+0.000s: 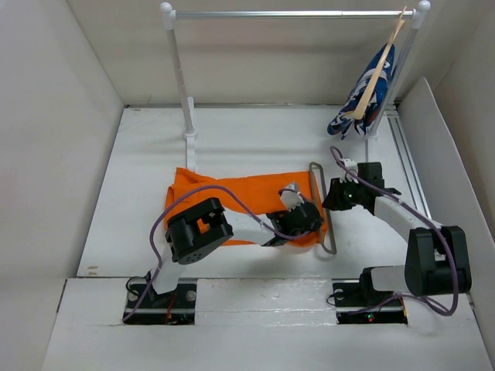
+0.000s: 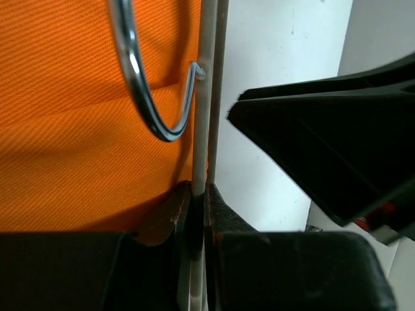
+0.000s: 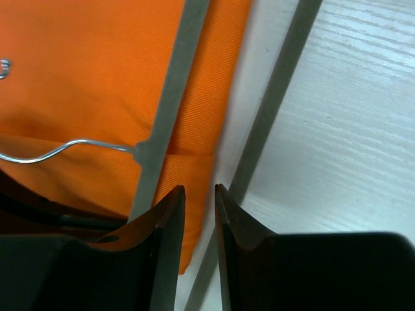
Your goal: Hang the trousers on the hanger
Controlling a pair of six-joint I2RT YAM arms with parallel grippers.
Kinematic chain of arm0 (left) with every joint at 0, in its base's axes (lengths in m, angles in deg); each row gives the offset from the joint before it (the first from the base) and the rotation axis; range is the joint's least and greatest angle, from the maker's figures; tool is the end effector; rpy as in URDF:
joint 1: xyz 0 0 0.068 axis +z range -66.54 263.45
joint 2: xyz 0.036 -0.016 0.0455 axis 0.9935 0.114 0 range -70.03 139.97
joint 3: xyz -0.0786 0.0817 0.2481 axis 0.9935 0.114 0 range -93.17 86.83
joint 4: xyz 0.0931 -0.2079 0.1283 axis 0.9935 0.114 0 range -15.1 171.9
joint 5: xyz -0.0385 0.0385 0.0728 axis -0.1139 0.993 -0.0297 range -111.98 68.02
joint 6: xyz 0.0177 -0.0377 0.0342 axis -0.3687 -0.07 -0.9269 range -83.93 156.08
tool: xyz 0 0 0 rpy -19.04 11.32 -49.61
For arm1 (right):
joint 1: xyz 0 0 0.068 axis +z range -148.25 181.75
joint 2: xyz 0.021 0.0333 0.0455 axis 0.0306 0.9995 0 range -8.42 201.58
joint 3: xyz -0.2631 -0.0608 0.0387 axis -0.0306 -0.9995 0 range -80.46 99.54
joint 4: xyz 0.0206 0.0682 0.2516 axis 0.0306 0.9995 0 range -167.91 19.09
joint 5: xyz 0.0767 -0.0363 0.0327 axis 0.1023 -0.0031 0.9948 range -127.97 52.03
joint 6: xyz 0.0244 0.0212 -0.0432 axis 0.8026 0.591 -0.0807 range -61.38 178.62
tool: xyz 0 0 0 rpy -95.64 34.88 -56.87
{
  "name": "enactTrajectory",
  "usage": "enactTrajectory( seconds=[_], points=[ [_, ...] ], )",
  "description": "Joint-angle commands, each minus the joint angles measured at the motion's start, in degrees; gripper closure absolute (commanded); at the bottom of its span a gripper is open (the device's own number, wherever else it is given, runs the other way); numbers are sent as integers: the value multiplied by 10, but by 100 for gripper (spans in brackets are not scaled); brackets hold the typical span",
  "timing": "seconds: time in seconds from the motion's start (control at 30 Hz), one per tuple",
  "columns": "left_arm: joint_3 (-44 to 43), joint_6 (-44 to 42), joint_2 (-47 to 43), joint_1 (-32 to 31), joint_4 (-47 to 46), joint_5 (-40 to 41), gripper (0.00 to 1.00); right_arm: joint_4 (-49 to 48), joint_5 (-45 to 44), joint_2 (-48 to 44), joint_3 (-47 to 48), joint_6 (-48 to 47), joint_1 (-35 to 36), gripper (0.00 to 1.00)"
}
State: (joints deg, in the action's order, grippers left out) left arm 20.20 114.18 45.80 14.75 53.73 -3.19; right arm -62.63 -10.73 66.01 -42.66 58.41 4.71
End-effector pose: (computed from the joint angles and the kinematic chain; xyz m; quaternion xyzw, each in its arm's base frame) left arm 0.1690 -0.4017 0.1542 -0.1531 0.8361 -0.4468 0.2792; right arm 0.2456 0.0290 0.1865 -0.1021 0.9162 0.2301 0.3116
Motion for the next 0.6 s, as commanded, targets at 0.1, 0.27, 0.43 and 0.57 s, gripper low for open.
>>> enactTrajectory(
  seconds=[0.1,0.27,0.43,0.57],
  points=[
    [-2,23,-10,-8,26,27,100,-82,11,45,-4,-24,-3,60],
    [-10,18,-4,-13,37,22,100,-89,20,95,7,-28,4,56],
    [-23,2,-2,-19,60,30,100,-113,18,119,-7,-16,9,72],
    [-11,10,1,-19,61,27,100,-107,2,121,-5,-13,27,80]
  ],
)
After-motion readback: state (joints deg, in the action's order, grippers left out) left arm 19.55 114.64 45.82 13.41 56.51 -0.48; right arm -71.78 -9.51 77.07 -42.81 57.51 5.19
